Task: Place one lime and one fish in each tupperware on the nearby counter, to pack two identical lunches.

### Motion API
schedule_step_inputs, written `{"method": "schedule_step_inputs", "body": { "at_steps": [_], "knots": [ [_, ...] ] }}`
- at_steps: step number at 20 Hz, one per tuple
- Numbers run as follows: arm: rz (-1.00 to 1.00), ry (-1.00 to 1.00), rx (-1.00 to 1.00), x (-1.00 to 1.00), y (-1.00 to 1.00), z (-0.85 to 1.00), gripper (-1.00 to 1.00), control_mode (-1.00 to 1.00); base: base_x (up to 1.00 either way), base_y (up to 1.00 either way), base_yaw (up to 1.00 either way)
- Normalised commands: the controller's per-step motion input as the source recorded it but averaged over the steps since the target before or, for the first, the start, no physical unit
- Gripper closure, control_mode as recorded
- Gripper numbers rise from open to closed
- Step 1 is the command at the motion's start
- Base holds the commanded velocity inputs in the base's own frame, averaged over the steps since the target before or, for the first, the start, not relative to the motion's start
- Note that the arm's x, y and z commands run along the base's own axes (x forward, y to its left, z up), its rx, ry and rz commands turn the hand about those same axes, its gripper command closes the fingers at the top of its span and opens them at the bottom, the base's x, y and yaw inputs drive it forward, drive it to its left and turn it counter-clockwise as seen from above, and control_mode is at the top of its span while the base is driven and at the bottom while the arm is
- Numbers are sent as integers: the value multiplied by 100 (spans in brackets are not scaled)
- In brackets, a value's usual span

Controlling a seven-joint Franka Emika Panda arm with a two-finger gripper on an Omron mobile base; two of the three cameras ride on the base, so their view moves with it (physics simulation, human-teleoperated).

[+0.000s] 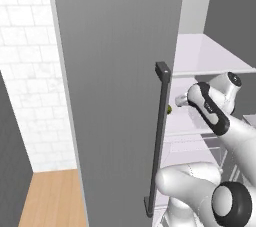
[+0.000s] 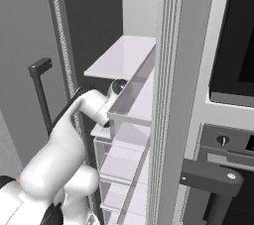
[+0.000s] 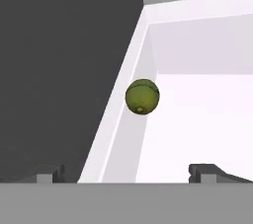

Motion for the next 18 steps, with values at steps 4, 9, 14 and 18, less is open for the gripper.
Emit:
{"method": "schedule_step_inputs", "body": {
  "at_steps": [4,9,14,18],
  "knots": [
    [0,0,8,35,0,-6,-100,-100,0,0,0],
    [0,1,2,24,4,-35,-100,-100,0,0,0],
    [-1,0,0,6,7,-38,-100,-100,0,0,0],
    [-1,0,3,29,15,-19,-100,-100,0,0,0]
  ]
}}
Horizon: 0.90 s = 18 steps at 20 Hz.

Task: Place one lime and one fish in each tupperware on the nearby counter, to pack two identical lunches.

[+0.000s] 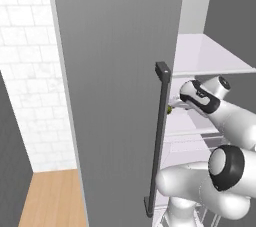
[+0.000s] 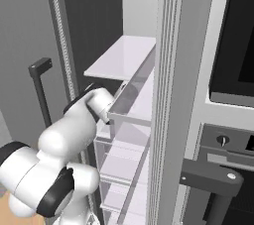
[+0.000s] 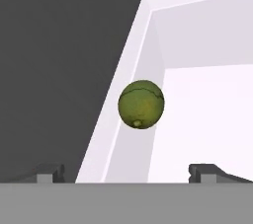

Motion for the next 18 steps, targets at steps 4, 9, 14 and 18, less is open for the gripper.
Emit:
{"method": "schedule_step_inputs", "body": {
  "at_steps": [4,9,14,18],
  "knots": [
    [0,0,2,49,2,-8,-100,-100,0,0,0],
    [0,1,6,36,1,-20,-100,-100,0,0,0],
    [0,0,5,12,3,-24,-100,-100,0,0,0],
    [0,2,3,26,14,-16,-100,-100,0,0,0]
  ]
}}
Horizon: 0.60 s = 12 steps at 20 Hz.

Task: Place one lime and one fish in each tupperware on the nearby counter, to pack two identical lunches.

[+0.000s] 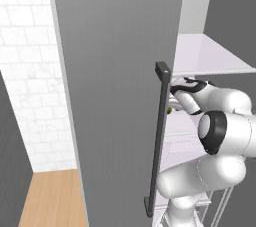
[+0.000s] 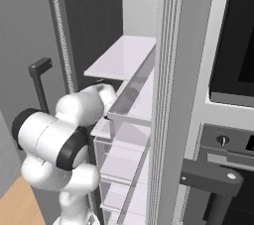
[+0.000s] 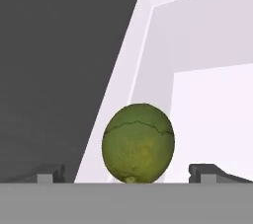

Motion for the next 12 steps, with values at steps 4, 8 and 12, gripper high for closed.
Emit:
{"method": "schedule_step_inputs", "body": {
  "at_steps": [4,8,12],
  "knots": [
    [0,2,2,31,9,-12,-100,-100,0,0,0],
    [0,0,0,31,1,-16,-100,-100,0,0,0],
    [0,0,0,21,0,-27,-100,-100,0,0,0]
  ]
}}
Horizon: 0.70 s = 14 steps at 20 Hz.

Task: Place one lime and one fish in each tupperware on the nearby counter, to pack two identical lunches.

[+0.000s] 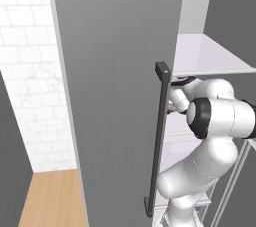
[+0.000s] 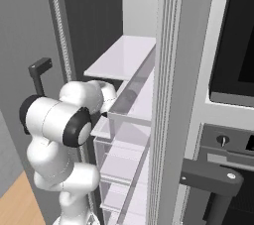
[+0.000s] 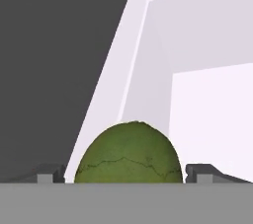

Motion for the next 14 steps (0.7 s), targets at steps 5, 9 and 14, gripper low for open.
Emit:
{"method": "schedule_step_inputs", "body": {
  "at_steps": [5,9,14],
  "knots": [
    [0,0,0,32,8,-26,100,-100,0,0,0],
    [0,0,0,18,10,-27,100,-100,0,0,0],
    [-7,0,0,-47,-2,29,100,-100,0,0,0]
  ]
}}
